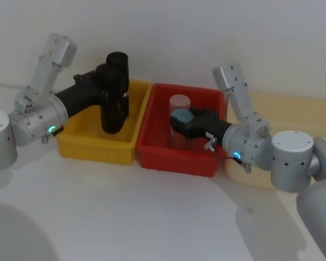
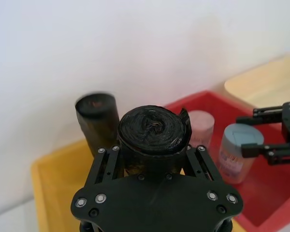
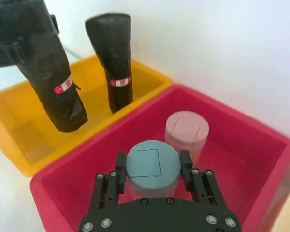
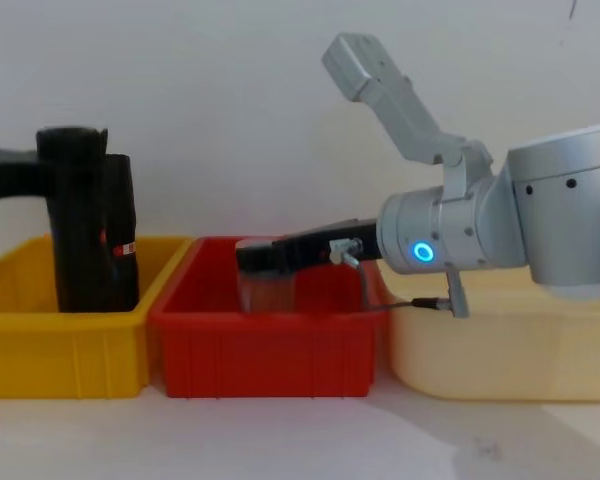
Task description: Pick up the garbage bag with the one hand and transfer it to the other hand.
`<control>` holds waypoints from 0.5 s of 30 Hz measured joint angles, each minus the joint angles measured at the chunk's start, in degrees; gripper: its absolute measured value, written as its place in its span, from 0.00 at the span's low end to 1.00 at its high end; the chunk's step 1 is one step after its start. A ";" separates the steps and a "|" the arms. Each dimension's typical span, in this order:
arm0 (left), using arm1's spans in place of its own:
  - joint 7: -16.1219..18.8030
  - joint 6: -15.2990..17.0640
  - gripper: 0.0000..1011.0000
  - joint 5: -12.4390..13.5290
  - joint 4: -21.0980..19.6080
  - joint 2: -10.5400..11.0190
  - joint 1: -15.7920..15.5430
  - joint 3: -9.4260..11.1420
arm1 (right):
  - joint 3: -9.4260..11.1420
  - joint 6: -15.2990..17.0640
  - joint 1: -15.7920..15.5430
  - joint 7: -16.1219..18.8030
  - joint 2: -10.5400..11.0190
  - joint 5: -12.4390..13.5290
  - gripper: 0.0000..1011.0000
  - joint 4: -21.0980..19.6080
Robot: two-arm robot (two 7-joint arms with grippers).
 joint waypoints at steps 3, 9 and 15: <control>0.53 -0.19 0.50 0.00 -2.09 0.16 0.41 -0.72 | 0.33 -0.71 -0.71 -0.65 0.32 -0.21 0.64 -1.71; 1.36 -0.25 0.50 0.03 -6.30 0.33 0.48 -1.91 | 1.29 -2.02 -2.19 -2.00 1.07 -0.60 0.64 -5.69; 1.32 -0.24 0.50 0.18 -8.71 0.15 -0.78 -2.16 | 2.70 -3.40 -4.13 -4.24 2.22 -1.28 0.64 -11.12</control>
